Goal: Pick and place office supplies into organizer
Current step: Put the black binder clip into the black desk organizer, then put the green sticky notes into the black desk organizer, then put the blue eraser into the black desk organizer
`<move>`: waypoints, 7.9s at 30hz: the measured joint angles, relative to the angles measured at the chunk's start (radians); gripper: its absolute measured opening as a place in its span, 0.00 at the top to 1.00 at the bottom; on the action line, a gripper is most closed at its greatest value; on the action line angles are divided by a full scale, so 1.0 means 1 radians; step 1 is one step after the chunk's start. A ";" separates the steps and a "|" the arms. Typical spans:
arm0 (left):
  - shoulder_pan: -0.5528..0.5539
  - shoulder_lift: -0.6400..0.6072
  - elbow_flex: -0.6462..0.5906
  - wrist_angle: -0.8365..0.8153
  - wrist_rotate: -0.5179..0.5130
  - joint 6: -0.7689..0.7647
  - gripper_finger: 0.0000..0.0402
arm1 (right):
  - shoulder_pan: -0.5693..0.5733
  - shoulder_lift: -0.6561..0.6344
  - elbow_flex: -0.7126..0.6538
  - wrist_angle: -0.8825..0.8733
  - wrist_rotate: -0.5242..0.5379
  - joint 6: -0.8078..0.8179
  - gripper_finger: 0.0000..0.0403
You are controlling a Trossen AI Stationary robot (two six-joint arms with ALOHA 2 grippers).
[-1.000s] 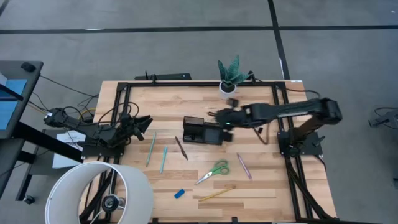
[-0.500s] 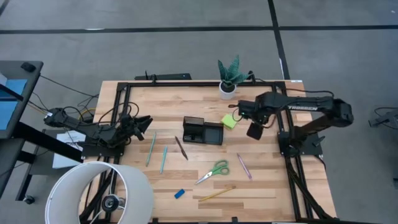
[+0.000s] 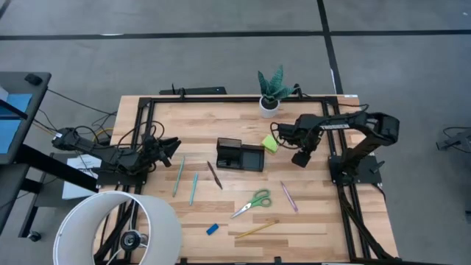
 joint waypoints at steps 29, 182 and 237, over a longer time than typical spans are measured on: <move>0.000 0.000 0.000 0.001 0.006 -0.018 0.63 | -0.006 0.188 0.003 0.052 0.022 -0.201 0.45; 0.000 0.000 0.000 0.010 0.188 -0.107 0.63 | 0.373 -0.103 0.061 0.803 0.113 -0.263 0.99; 0.008 0.486 0.302 0.000 0.106 0.312 0.63 | 0.436 0.085 0.346 1.230 -0.497 -0.432 0.70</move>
